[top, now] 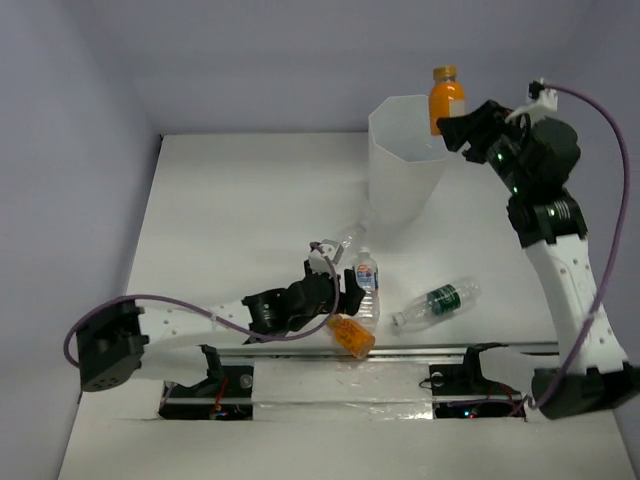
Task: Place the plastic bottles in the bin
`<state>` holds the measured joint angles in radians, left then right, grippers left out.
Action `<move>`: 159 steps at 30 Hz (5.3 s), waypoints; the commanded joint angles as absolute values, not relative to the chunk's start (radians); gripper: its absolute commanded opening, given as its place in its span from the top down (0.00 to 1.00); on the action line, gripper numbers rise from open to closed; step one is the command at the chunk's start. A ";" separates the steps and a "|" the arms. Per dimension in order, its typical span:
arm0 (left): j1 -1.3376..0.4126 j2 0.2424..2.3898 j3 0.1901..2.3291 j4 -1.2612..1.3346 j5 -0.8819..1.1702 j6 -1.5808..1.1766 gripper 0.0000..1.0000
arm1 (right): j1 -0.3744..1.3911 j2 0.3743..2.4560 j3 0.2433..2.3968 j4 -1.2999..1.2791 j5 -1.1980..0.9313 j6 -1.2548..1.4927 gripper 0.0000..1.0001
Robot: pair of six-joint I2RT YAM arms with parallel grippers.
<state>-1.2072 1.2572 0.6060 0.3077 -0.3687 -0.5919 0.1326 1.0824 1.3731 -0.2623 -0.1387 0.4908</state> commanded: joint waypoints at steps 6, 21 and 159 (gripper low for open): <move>-1.255 0.963 0.540 0.005 -0.557 -0.773 0.37 | 0.158 1.439 1.656 -0.314 -0.100 0.377 0.49; -0.990 1.184 0.776 0.071 -0.469 -0.462 0.25 | 0.158 1.445 1.663 -0.292 -0.110 0.394 0.12; -0.828 1.157 1.083 0.546 -0.271 -0.300 0.15 | 1.278 1.158 0.781 -0.334 0.205 0.594 0.31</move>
